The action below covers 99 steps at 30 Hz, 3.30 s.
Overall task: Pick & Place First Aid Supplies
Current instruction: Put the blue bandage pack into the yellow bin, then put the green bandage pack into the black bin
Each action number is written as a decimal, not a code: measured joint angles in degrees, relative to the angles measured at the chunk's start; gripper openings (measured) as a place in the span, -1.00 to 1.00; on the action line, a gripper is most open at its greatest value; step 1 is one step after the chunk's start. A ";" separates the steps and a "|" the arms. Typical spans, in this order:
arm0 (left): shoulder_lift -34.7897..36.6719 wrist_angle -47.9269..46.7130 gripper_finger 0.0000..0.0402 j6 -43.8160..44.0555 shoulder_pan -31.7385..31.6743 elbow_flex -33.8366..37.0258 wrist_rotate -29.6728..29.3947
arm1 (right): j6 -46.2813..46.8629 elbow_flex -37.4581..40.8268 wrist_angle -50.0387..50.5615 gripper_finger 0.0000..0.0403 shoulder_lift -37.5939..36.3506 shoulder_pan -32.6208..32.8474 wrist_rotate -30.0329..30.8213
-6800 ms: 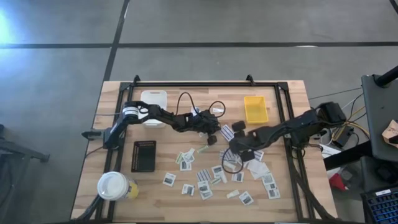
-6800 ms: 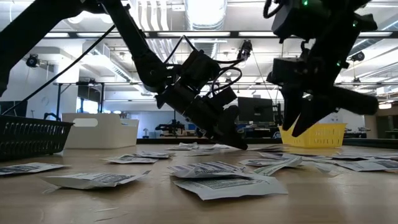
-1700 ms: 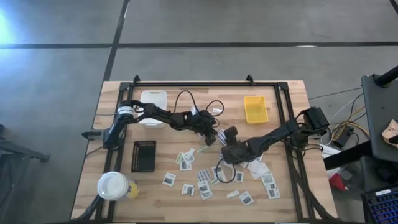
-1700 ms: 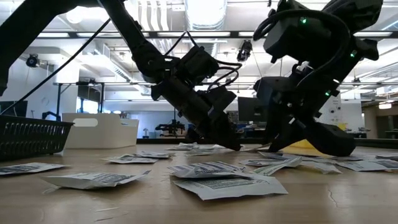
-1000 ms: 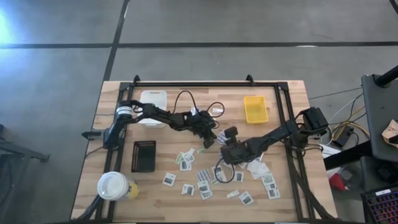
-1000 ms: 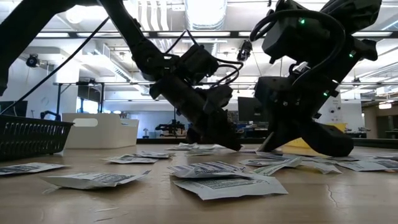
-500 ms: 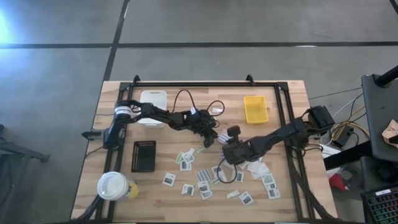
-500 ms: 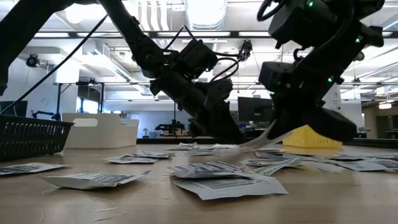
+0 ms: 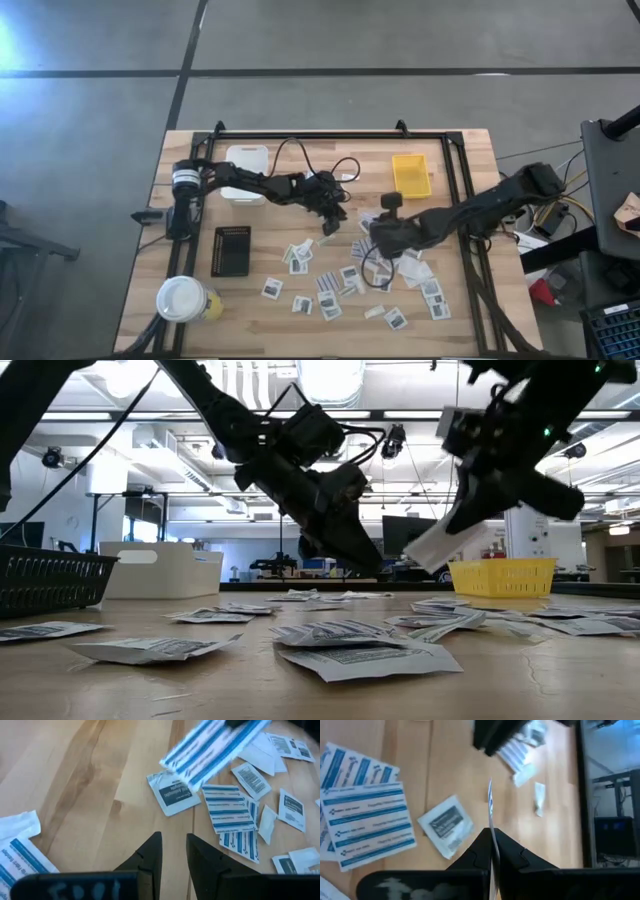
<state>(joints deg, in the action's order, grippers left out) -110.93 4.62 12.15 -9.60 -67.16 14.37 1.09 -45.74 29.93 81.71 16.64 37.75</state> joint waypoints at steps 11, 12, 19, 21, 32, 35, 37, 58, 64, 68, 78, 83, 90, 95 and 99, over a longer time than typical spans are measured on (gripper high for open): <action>2.60 -6.15 -0.60 -2.09 0.21 0.00 -0.05 | 14.27 0.08 12.88 -0.96 -10.63 -0.92 15.90; 2.70 -6.20 -0.60 -2.12 0.21 0.00 -0.06 | 15.11 0.09 13.47 -0.96 -11.15 -1.17 17.01; 3.93 -7.17 -0.60 -3.21 0.55 0.00 -0.09 | 21.15 0.43 18.35 -0.96 -11.48 -6.15 22.39; 4.29 -7.13 -0.60 -3.54 0.94 0.00 -0.07 | 22.79 0.95 18.86 -0.96 -11.47 -8.42 22.42; 6.42 -6.91 -0.60 -12.21 4.84 0.00 -0.49 | 25.50 1.51 19.61 -0.96 -11.47 -19.51 15.57; 6.42 -6.15 -0.60 -14.79 5.45 0.00 -0.50 | 25.05 1.51 19.61 -0.96 -11.47 -22.52 12.09; 6.42 -6.20 -0.60 -15.34 5.67 0.00 -0.51 | 24.61 1.51 19.61 -0.96 -11.47 -24.49 9.29; 6.42 -6.18 -0.60 -15.28 5.61 0.00 -0.74 | 26.82 4.69 18.48 -0.96 -5.32 -30.05 7.64; 6.42 -6.13 -0.60 -15.25 5.61 0.00 -0.75 | 27.60 4.85 18.10 -0.96 -2.27 -30.05 7.68; 6.42 -5.99 -0.60 -15.28 5.61 0.00 -0.74 | 27.53 4.85 17.72 -0.95 -1.36 -30.05 7.42; 6.39 -5.89 -0.60 -14.48 5.63 0.00 -0.74 | 27.39 4.83 17.40 -0.61 -2.11 -30.05 6.94; 6.33 -5.92 -0.60 -13.51 5.63 0.00 -0.74 | 27.39 4.83 17.49 -0.43 -4.57 -29.97 6.03; 6.33 -5.93 -0.60 -12.50 5.63 0.00 -0.74 | 27.42 4.83 17.82 -0.31 -11.97 -29.94 -2.66; 6.31 -5.94 -0.60 -12.11 5.54 0.00 -0.74 | 28.22 4.83 17.77 -0.36 -19.61 -29.91 -7.21; 6.29 -6.23 -0.60 -11.98 5.48 0.00 -0.74 | 30.01 4.83 17.65 -0.41 -25.60 -28.68 -10.54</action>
<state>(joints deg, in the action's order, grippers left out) -104.64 -1.62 0.16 -4.12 -67.16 13.63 31.09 -40.91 47.58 56.11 -12.04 27.21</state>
